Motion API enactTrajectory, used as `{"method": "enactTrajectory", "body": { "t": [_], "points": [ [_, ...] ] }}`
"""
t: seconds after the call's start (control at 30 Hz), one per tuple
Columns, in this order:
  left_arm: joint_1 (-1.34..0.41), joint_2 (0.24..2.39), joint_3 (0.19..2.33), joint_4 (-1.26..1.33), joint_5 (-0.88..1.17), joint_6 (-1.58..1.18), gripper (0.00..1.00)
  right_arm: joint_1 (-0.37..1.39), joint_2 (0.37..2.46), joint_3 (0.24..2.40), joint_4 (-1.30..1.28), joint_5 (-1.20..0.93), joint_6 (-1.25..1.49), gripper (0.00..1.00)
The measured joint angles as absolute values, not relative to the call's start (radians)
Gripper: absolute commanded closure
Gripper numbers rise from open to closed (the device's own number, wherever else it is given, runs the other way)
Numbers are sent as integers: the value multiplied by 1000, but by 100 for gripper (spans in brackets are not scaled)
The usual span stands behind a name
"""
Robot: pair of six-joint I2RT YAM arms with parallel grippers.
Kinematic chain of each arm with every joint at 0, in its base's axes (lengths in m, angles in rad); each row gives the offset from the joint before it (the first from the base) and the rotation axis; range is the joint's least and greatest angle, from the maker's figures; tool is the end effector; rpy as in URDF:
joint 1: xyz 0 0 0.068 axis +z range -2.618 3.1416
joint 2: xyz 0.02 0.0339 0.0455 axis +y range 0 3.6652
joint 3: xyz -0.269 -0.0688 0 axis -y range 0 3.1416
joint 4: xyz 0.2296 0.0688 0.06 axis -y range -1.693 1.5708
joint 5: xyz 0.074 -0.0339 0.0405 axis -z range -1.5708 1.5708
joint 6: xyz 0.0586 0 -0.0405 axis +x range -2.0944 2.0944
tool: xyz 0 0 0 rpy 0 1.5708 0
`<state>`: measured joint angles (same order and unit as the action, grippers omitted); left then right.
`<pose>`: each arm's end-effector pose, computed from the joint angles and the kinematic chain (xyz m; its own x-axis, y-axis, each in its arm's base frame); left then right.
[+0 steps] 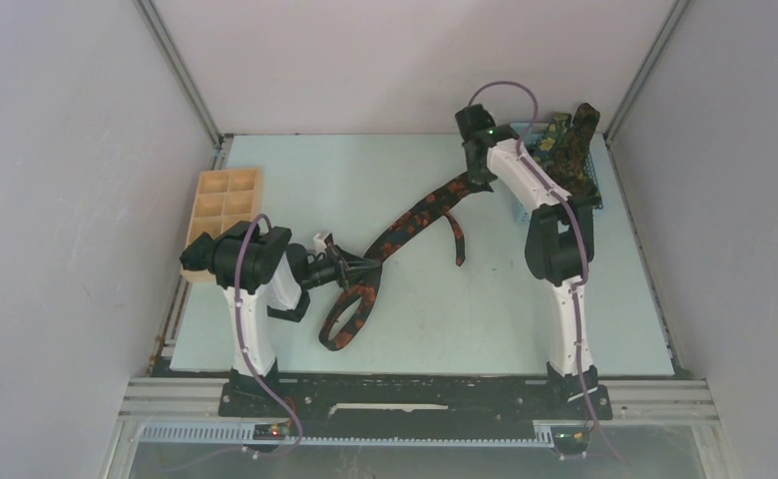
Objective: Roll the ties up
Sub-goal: Flatten out the tie at the center of the board.
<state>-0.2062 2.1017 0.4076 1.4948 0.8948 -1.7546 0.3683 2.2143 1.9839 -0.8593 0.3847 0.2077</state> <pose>0.2803 -0.1053 0.0883 -0.8264 -0.4556 0.3310 -0.3507 -0.0435 -0.9355 0.4539 0.1516 0.2209 -0.8447 -0.1211 -0.5214 0.0025 0.9732 -0.2301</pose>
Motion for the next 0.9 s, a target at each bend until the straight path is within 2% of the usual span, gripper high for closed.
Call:
{"method": "enactTrajectory", "body": {
  "t": [0.03,0.1,0.17,0.3,0.4,0.43,0.47,0.5,0.53,0.7,0.9],
  "points": [
    [-206,2102,408,1495,895,-1755,100,349,2246,2049,-865,384,206,62],
    [-206,2102,406,1495,895,-1755,100,316,2313,2173,-873,381,202,44],
    [-206,2102,406,1496,895,-1755,100,287,2383,2282,-870,374,200,32],
    [-206,2100,403,1496,895,-1756,100,247,2549,2527,-896,338,203,31],
    [-206,2086,388,1494,894,-1768,91,238,2553,2500,-901,290,230,31],
    [-206,2077,380,1493,893,-1773,83,239,2525,2439,-888,272,239,31],
    [-206,2064,371,1488,893,-1779,63,242,2484,2363,-876,254,249,31],
    [-206,2052,363,1481,893,-1782,18,247,2439,2286,-867,239,257,31],
    [-206,2037,353,1473,891,-1785,3,255,2389,2213,-862,223,265,31],
    [-204,1920,340,1388,867,-1752,0,313,2130,1950,-812,160,302,31],
    [-205,1763,363,988,813,-1567,0,368,1914,1799,-751,136,319,31]
  ]
}}
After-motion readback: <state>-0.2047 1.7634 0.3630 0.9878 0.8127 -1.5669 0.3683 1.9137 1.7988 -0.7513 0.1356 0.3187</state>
